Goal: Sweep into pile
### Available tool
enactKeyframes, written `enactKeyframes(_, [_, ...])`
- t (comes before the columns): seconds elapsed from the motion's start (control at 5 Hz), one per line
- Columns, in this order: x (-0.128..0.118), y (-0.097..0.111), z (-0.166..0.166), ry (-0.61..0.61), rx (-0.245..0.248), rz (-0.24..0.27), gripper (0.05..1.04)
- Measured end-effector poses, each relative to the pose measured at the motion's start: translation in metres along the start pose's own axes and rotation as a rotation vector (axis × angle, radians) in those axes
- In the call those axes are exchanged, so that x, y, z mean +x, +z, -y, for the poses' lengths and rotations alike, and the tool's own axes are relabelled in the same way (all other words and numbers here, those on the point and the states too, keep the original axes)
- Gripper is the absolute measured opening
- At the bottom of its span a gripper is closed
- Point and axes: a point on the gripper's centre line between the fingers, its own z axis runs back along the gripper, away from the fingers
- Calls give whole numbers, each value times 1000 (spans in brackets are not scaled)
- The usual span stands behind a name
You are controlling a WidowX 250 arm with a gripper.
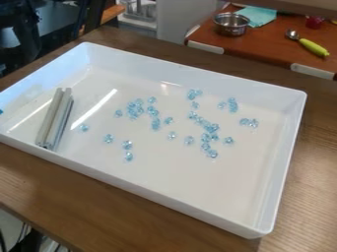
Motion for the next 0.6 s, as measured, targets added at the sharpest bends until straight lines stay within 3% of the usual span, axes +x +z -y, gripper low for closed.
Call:
enactKeyframes(0.2, [-5, -14, -2, 7, -7, -48, 1000])
enactKeyframes(0.6, [-4, -41, 2, -35, -50, 16, 1000])
